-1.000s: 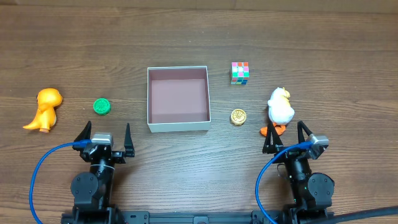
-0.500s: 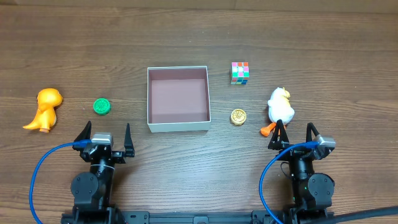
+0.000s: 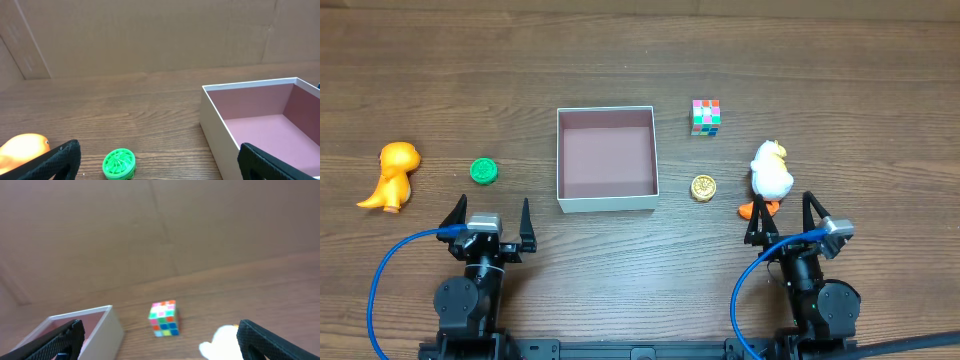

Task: Pack container
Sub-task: 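Raise the right arm and move the right gripper forward over the duck, then move the right gripper left and lower it onto the Rubik's cube, then close the right gripper on the Rubik's cube and lift it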

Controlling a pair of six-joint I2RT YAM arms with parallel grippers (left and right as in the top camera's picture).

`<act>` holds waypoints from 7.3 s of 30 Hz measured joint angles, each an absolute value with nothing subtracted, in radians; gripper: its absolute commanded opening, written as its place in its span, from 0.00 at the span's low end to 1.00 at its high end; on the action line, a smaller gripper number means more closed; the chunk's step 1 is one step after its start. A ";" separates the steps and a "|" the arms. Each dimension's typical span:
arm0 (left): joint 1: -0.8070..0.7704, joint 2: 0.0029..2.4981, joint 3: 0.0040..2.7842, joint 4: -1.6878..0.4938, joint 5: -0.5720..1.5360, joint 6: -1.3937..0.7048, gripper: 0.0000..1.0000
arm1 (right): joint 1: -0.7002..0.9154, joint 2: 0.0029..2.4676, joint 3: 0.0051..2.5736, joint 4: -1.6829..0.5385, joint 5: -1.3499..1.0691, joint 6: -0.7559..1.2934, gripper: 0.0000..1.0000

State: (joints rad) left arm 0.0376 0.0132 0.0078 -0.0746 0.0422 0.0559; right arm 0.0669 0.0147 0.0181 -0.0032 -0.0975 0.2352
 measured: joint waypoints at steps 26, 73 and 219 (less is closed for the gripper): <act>0.038 0.013 0.008 -0.072 0.050 0.056 1.00 | 0.067 1.069 0.927 -0.763 0.048 0.021 1.00; 0.038 0.013 0.008 -0.072 0.050 0.056 1.00 | -0.022 1.584 1.065 -0.771 0.000 0.063 1.00; 0.038 0.013 0.008 -0.072 0.050 0.056 1.00 | 0.263 2.086 1.504 -0.629 0.083 0.157 0.77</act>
State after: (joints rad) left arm 0.0376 0.0132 0.0078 -0.0723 0.0498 0.0563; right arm 0.2626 2.0861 1.5043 -0.6292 0.0826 0.1570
